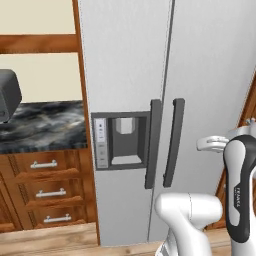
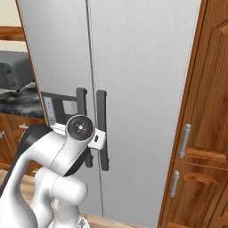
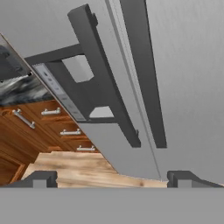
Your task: Place one of the steaks on the plate and the other in the bowl. Then place the bowl in the fridge.
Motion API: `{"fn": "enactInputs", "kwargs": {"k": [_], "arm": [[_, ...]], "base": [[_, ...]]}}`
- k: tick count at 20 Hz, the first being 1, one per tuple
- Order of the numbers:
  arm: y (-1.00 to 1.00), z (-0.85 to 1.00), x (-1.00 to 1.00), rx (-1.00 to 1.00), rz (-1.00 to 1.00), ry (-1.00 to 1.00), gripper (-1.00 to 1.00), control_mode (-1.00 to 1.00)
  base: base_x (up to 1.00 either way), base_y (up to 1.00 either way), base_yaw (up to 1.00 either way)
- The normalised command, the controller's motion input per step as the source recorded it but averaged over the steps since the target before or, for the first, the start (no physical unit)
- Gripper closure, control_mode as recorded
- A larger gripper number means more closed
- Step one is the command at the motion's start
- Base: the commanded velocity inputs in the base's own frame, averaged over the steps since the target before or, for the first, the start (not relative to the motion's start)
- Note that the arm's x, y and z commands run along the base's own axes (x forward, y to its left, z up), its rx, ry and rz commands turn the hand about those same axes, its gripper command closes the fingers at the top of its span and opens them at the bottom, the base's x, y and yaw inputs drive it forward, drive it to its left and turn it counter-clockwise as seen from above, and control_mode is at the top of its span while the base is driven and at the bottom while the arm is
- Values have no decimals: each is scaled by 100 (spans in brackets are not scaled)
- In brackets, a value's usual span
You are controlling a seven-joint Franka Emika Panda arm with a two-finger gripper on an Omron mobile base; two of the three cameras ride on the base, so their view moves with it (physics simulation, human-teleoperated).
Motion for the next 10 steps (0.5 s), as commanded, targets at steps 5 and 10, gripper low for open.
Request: {"fn": "enactInputs", "kwargs": {"k": [5,10], "arm": [[0,0,0,0,0,0,-100,100],[0,0,0,0,0,0,-100,100]], "base": [[-2,0,0],[-16,0,9]]}}
